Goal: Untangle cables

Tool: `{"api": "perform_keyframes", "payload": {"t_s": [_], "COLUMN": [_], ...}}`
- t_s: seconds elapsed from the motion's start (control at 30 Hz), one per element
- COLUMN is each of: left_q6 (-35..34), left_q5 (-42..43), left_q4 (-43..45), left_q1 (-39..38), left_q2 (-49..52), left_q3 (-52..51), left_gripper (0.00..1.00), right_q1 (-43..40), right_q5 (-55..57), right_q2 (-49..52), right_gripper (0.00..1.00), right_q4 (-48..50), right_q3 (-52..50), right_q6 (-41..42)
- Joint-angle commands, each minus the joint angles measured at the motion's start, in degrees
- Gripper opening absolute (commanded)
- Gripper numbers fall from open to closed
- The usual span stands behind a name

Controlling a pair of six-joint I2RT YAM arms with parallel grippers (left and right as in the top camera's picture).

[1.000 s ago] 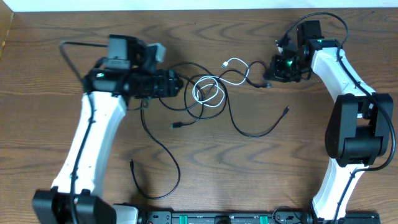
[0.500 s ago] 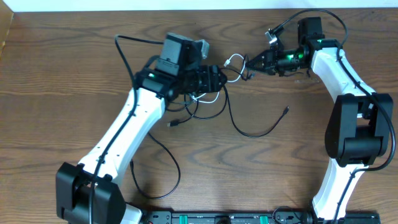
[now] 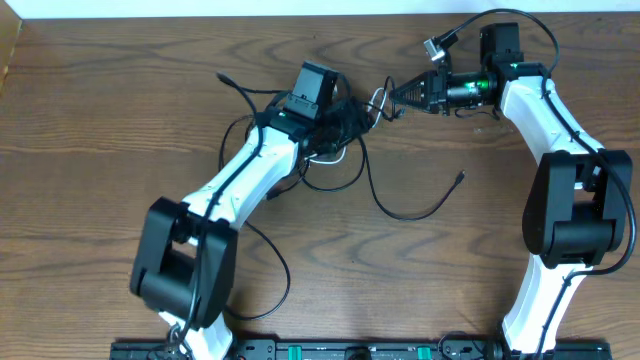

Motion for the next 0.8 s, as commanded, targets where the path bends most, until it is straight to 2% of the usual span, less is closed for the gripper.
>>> {"api": "perform_keyframes", "payload": {"t_s": [0.0,0.13,0.4,0.77], "left_q6": [-13.66,-24.24,-35.71,-41.38], "left_q5": [6.32,6.99,8.00,8.76], "left_q4": [4.20,4.79,4.92,9.51], "left_q1": [1.07,0.83,0.52,0.70], "left_q2": [0.46,0.46,0.46,1.25], "left_q3": [0.09,0.09,0.09,0.09], "left_gripper": [0.66,0.66,0.64,0.64], "right_q1": [0.02,0.04,0.28,1.92], "right_q5": [-3.98,-3.96,-4.02,-4.13], "right_q2": [-1.84,-1.84,-1.84,-1.84], "right_gripper": [0.01,0.01,0.01,0.01], "right_q4": [0.15,0.15,0.09,-0.35], "right_q3": [0.72,0.72,0.72,0.72], "right_q6": [0.83,0.81,0.83,0.83]}}
